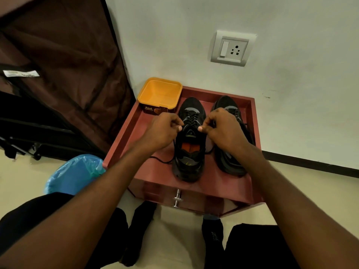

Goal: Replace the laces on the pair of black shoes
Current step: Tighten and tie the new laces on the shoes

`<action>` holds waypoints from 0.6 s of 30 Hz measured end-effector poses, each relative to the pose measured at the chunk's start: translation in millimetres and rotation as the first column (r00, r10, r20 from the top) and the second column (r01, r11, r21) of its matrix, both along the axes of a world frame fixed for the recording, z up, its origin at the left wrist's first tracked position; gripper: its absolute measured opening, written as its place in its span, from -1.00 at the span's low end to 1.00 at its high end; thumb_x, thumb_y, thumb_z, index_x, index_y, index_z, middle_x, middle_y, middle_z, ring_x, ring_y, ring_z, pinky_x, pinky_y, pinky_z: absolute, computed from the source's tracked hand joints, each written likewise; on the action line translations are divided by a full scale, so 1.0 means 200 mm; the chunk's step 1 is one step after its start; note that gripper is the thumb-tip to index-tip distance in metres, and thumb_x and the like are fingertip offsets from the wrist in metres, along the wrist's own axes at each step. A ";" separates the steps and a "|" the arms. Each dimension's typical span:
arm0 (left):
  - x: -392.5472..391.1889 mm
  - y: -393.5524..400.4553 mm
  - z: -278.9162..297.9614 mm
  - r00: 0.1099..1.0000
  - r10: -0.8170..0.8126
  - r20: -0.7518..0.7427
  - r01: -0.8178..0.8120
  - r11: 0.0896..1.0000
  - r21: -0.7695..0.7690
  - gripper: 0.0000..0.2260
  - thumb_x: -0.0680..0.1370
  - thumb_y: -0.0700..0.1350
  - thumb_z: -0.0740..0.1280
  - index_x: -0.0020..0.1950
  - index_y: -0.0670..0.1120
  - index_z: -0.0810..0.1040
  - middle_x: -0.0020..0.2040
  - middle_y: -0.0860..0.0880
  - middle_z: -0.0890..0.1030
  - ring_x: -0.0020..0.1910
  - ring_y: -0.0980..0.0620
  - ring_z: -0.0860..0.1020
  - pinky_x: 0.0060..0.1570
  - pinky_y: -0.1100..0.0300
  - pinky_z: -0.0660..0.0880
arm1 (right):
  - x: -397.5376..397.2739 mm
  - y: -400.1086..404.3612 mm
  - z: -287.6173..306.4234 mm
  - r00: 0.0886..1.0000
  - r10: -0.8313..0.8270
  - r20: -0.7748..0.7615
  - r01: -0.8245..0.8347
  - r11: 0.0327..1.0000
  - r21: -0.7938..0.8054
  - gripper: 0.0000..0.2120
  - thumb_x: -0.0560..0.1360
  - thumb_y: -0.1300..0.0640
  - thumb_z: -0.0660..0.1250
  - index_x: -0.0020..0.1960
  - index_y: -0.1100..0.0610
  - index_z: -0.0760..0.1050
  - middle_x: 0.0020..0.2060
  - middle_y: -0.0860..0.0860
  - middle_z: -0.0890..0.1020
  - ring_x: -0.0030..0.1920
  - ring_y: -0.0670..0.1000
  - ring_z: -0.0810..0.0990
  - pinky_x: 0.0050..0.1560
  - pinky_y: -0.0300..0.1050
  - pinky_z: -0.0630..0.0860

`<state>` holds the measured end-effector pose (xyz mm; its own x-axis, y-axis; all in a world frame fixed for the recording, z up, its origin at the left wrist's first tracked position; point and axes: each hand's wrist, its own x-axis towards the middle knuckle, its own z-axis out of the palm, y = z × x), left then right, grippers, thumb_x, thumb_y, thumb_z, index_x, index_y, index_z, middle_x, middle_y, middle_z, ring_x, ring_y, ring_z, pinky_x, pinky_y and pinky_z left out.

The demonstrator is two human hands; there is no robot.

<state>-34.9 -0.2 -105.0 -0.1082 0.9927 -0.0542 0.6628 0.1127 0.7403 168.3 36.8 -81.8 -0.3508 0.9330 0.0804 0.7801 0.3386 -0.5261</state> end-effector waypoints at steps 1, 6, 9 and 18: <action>0.01 0.01 -0.01 1.000 0.006 0.014 -0.007 1.000 0.017 -0.94 0.59 -0.19 0.44 0.01 -0.05 0.68 -0.15 0.00 0.67 -0.11 0.08 0.63 -0.04 0.07 0.62 | 0.00 0.01 0.00 1.000 0.010 -0.023 -0.011 0.998 -0.056 -0.83 0.51 0.02 0.53 -0.14 0.09 0.63 -0.10 -0.01 0.65 -0.06 -0.03 0.61 0.00 -0.04 0.58; 0.02 0.01 -0.04 0.996 0.084 0.035 -0.085 0.996 0.037 -0.80 0.56 -0.20 0.47 -0.22 0.02 0.59 -0.25 0.04 0.67 -0.19 0.10 0.65 -0.15 0.15 0.59 | 0.02 0.05 0.00 0.997 -0.032 -0.067 0.018 0.980 -0.197 -0.84 0.57 0.19 0.44 -0.15 0.23 0.57 -0.24 0.08 0.71 -0.19 0.02 0.70 -0.03 0.07 0.68; 0.01 0.01 -0.03 0.995 0.086 0.059 -0.088 0.996 0.028 -0.81 0.56 -0.21 0.45 -0.22 0.00 0.59 -0.23 0.10 0.66 -0.14 0.12 0.66 -0.10 0.13 0.61 | 0.04 0.07 -0.01 0.987 -0.083 -0.141 0.032 0.943 -0.331 -0.82 0.59 0.25 0.40 -0.15 0.32 0.57 -0.22 0.13 0.73 -0.15 0.04 0.75 0.00 0.15 0.71; -0.02 0.07 -0.06 0.997 0.065 0.039 -0.069 0.990 0.120 -0.91 0.62 -0.16 0.40 0.03 -0.06 0.71 -0.10 0.07 0.70 -0.09 0.16 0.65 -0.07 0.17 0.60 | 0.05 0.13 -0.13 0.982 -0.141 -0.124 0.142 0.990 -0.001 -0.82 0.60 0.25 0.33 0.06 0.09 0.70 -0.15 -0.03 0.73 -0.15 -0.06 0.71 0.04 0.00 0.68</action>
<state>-39.2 14.0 -116.7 -0.1749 0.9827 0.0606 0.6300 0.0644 0.7739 177.8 61.8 -106.9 -0.2025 0.9716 0.1221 0.7494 0.2340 -0.6194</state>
